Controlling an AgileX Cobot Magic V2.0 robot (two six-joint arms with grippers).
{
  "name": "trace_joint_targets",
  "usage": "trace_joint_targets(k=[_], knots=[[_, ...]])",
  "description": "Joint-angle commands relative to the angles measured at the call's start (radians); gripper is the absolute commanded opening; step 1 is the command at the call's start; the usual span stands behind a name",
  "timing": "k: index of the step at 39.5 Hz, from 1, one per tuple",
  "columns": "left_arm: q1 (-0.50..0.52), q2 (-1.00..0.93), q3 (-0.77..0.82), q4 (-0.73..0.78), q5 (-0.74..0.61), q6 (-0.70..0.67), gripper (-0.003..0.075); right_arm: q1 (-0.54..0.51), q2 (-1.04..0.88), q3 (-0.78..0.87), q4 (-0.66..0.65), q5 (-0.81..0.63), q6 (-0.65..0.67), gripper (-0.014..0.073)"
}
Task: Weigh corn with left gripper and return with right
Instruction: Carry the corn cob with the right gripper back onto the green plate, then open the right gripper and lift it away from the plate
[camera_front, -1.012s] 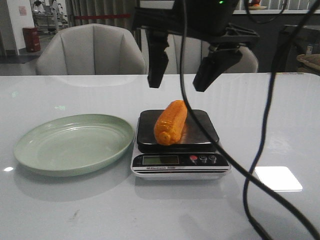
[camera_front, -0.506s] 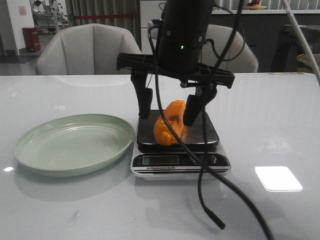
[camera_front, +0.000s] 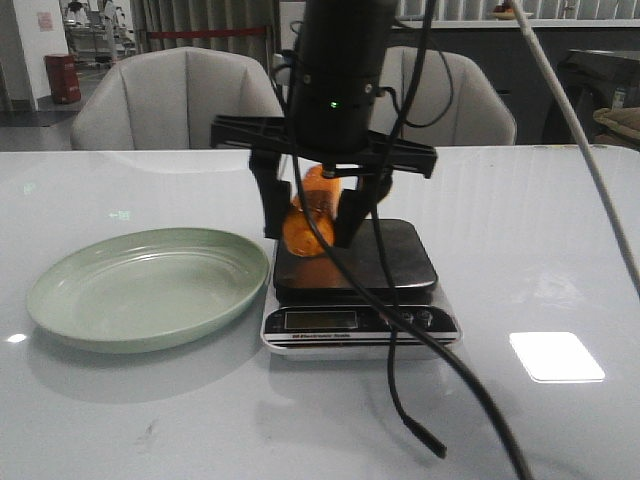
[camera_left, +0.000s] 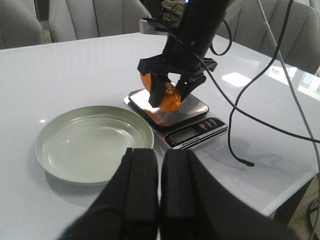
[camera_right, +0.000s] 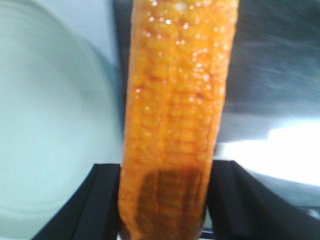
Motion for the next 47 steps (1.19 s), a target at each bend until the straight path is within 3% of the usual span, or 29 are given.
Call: trace_joint_targets(k=[1,14,23,27,38,47], knots=[[-0.006,0.01,-0.026,0.003,-0.075,-0.001,0.0113,0.049,-0.058,-0.044,-0.008,-0.092,-0.012,0.0302],[-0.006,0.01,-0.026,0.003,-0.075,-0.001,0.0113,0.184,0.026,-0.048,-0.008,-0.284,-0.012,0.0311],[-0.006,0.01,-0.026,0.003,-0.075,-0.001,0.0113,0.202,0.063,-0.049,-0.003,-0.298,-0.012,0.0542],[-0.006,0.01,-0.026,0.003,-0.075,-0.001,0.0113,0.202,0.063,-0.056,-0.003,-0.298,-0.012,0.0599],[-0.006,0.01,-0.026,0.003,-0.075,-0.001,0.0113,0.158,0.008,-0.161,-0.024,-0.116,-0.059,0.0597],[-0.006,0.01,-0.026,0.003,-0.075,-0.001,0.0113,0.091,-0.135,-0.167,-0.029,0.018,-0.288,0.0597]])
